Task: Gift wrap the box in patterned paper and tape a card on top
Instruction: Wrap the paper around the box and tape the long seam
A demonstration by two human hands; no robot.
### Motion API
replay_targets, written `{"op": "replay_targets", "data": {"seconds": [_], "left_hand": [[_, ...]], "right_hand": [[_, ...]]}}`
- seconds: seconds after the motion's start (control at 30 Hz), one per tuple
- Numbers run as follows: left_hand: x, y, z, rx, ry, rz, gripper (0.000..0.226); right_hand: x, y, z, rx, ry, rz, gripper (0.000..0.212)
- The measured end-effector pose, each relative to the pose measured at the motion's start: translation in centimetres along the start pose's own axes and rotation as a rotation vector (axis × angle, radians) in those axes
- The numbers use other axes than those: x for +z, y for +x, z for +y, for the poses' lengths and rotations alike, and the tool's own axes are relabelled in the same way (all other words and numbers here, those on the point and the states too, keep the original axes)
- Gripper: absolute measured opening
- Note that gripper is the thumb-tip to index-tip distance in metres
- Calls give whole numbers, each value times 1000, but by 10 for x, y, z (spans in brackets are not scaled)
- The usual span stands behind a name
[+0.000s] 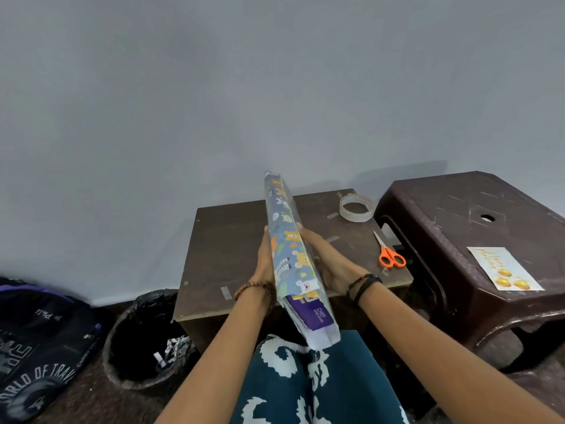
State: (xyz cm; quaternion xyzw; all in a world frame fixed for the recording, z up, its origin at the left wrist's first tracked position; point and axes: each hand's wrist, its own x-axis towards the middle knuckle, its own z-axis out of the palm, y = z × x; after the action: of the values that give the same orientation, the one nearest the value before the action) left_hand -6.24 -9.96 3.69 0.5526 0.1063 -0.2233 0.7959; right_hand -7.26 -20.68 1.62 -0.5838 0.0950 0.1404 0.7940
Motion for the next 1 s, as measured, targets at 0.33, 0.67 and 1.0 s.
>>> {"op": "replay_targets", "data": {"seconds": [0.33, 0.67, 1.0], "left_hand": [[-19, 36, 19, -12, 351, 114, 51], [-33, 46, 56, -65, 828, -192, 19], [-33, 80, 67, 250, 1655, -27, 30]], "right_hand": [[-5, 2, -1, -26, -214, 163, 71], [-11, -2, 6, 172, 177, 226, 27], [32, -1, 28, 222, 359, 109, 27]]}}
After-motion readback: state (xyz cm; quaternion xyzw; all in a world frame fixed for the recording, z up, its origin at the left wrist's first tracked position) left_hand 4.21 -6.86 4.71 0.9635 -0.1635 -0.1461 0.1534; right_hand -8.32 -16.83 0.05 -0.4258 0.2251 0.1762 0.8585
